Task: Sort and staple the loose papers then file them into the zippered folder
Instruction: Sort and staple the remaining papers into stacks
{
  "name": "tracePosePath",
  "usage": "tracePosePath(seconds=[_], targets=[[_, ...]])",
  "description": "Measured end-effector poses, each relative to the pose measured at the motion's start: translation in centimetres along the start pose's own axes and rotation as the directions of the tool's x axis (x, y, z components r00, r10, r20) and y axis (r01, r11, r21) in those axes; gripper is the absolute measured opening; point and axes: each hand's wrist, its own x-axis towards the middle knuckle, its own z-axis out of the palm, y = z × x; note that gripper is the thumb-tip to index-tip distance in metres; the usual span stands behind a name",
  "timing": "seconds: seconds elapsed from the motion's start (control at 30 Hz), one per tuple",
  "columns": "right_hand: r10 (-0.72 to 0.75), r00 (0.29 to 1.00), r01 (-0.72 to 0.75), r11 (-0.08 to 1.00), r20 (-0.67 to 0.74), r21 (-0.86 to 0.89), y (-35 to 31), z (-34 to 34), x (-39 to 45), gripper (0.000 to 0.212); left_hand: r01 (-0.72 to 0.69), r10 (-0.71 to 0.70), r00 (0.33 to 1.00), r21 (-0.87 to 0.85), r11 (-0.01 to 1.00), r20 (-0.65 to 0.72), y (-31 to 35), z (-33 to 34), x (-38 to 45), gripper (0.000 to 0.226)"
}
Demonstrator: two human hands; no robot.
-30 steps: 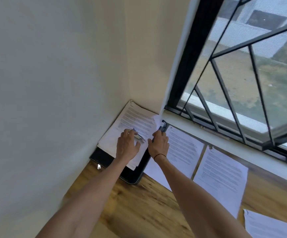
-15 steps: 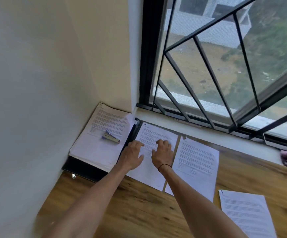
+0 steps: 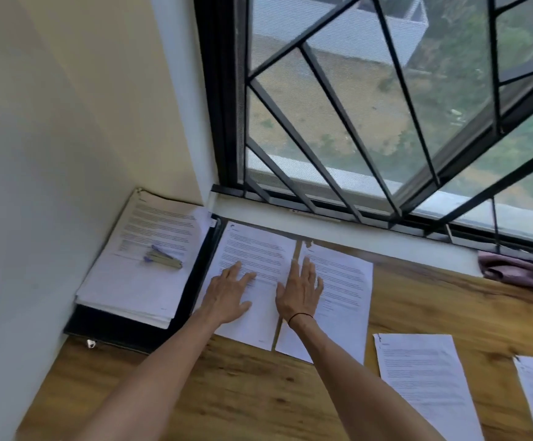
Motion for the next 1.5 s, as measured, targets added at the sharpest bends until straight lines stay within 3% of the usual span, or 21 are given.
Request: tracePosePath(seconds=[0.1, 0.47, 0.6, 0.9, 1.17, 1.33, 1.43, 1.5], targets=[[0.069, 0.997, -0.068, 0.998, 0.041, -0.004, 2.3, -0.2, -0.3, 0.068, -0.025, 0.025, 1.0, 0.002, 1.0, 0.005, 1.1, 0.4, 0.4, 0.073], [-0.01, 0.99, 0.009, 1.0, 0.142, 0.007, 5.2, -0.6, -0.6, 0.073, -0.023, 0.022, 1.0, 0.044, 0.999, 0.022, 4.5, 0.4, 1.1, 0.071], [-0.028, 0.997, 0.019, 0.993, 0.075, 0.117, 6.0, -0.9, -0.8, 0.066, -0.015, 0.016, 1.0, 0.036, 0.999, -0.013, 5.0, 0.6, 0.8, 0.071], [0.046, 0.998, -0.042, 0.996, -0.051, 0.082, 11.0, -2.3, -1.7, 0.059, -0.03, 0.022, 0.987, -0.053, 0.998, -0.156, 8.5, 0.6, 1.5, 0.063], [0.179, 0.98, -0.171, 0.98, -0.083, 0.101, 15.8, -4.1, -3.6, 0.052, -0.161, 0.157, 0.981, -0.028, 0.987, -0.113, 14.9, 2.3, 2.1, 0.058], [0.271, 0.937, -0.243, 0.959, -0.221, 0.148, 20.3, -5.2, -6.4, 0.028, -0.231, 0.228, 0.97, -0.031, 0.972, -0.089, 18.6, 3.4, 1.7, 0.05], [0.243, 0.923, -0.219, 0.969, -0.298, 0.11, 25.1, -4.5, -8.9, 0.03, -0.292, 0.29, 0.955, -0.02, 0.956, -0.058, 20.5, 4.5, 0.9, 0.044], [0.196, 0.942, -0.185, 0.98, -0.272, 0.067, 27.7, -4.0, -10.2, 0.037, -0.329, 0.329, 0.944, 0.001, 0.944, -0.04, 21.8, 5.3, 0.4, 0.041]])
